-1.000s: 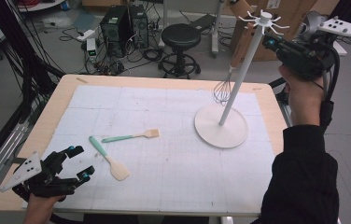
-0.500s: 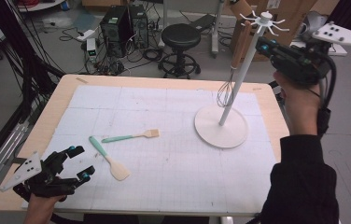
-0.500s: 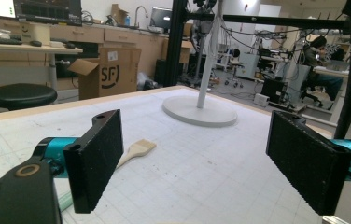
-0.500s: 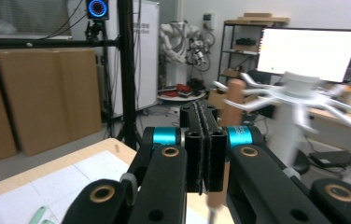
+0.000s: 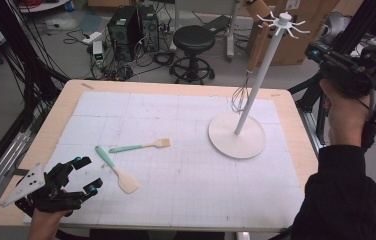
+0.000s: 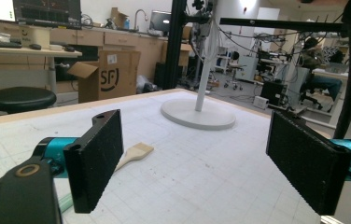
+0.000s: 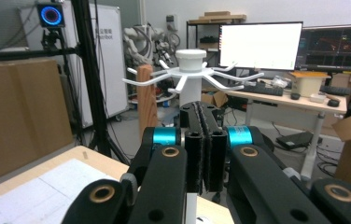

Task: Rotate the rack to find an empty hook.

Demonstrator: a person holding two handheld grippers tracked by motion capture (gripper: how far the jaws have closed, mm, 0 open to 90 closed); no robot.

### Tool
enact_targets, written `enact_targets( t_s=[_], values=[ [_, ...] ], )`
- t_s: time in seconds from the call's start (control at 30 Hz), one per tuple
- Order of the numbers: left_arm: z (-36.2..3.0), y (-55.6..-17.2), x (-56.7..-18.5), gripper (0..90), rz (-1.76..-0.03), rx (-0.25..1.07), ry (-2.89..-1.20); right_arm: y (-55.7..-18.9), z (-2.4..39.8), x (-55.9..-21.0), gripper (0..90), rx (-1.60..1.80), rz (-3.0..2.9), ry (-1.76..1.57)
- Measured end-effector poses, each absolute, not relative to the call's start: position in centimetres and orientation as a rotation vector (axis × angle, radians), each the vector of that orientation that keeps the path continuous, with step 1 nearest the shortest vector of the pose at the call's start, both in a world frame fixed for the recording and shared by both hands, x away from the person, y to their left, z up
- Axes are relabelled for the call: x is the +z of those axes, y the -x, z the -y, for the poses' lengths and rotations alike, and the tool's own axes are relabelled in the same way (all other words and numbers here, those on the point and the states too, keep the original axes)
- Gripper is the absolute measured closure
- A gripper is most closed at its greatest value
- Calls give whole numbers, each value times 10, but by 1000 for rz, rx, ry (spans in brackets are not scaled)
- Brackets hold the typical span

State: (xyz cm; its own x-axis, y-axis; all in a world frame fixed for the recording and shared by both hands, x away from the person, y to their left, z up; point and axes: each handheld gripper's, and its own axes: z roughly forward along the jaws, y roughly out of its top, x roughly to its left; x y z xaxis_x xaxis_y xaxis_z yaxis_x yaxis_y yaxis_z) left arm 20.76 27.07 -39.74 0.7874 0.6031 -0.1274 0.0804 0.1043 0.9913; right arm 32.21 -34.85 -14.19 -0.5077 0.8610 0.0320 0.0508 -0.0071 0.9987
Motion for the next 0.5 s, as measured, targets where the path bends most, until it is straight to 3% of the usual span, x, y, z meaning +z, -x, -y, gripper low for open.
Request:
enact_targets(
  t_s=[0.5],
  values=[
    [-276,-205,-398,194,-596,422,-1429,-333,321,-133,892,1596,-1643,-912]
  ],
)
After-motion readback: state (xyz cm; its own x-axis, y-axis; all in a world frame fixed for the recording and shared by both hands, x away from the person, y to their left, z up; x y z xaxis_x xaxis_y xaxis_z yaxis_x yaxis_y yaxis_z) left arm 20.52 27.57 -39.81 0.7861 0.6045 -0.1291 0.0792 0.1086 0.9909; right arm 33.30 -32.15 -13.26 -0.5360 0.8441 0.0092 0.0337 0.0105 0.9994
